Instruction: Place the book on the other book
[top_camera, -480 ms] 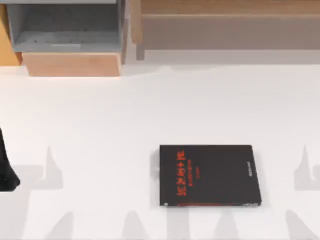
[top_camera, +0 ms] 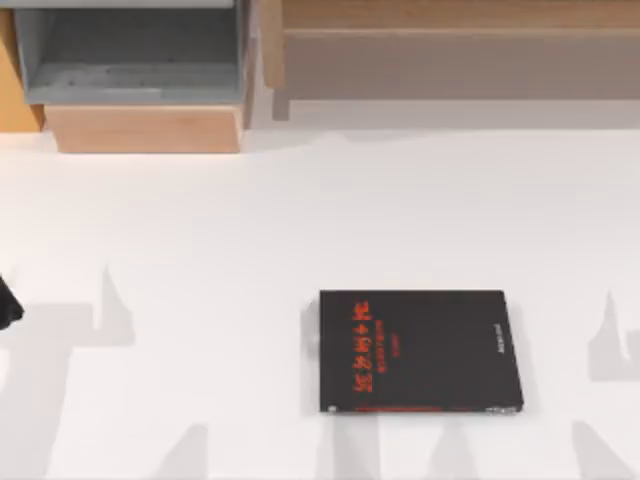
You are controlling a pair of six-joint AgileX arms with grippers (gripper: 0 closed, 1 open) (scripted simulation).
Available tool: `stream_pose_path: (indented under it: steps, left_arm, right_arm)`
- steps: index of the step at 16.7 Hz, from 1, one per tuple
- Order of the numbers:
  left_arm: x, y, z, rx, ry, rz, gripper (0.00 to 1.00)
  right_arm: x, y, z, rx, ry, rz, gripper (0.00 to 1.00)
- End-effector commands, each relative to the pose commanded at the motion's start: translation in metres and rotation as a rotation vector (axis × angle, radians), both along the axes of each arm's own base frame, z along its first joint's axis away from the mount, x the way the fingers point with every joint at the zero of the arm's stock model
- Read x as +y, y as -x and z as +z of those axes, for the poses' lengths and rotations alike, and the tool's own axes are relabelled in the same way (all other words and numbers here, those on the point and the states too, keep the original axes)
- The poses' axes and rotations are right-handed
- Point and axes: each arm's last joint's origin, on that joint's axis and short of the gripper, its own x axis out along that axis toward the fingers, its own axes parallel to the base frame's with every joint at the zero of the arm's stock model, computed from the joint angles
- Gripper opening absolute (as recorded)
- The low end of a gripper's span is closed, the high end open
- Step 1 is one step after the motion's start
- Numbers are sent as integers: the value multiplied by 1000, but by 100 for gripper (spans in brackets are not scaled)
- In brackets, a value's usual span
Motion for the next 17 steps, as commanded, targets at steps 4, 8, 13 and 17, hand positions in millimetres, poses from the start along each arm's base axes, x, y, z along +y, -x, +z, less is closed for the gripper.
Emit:
stream_pose_path:
  steps: [4, 8, 13, 17]
  left_arm:
    - [-7, -37, 55, -1, 15, 3, 100]
    - [-24, -111, 94, 18, 23, 4, 100]
    - [-64, -225, 89, 46, 17, 0, 100]
    - [-97, -289, 57, 53, 8, -11, 100]
  right_arm:
    - [0, 0, 0, 0, 0, 0, 100]
    - [0, 0, 0, 0, 0, 0, 100]
    - [0, 0, 0, 0, 0, 0, 100]
    - [0, 0, 0, 0, 0, 0, 100]
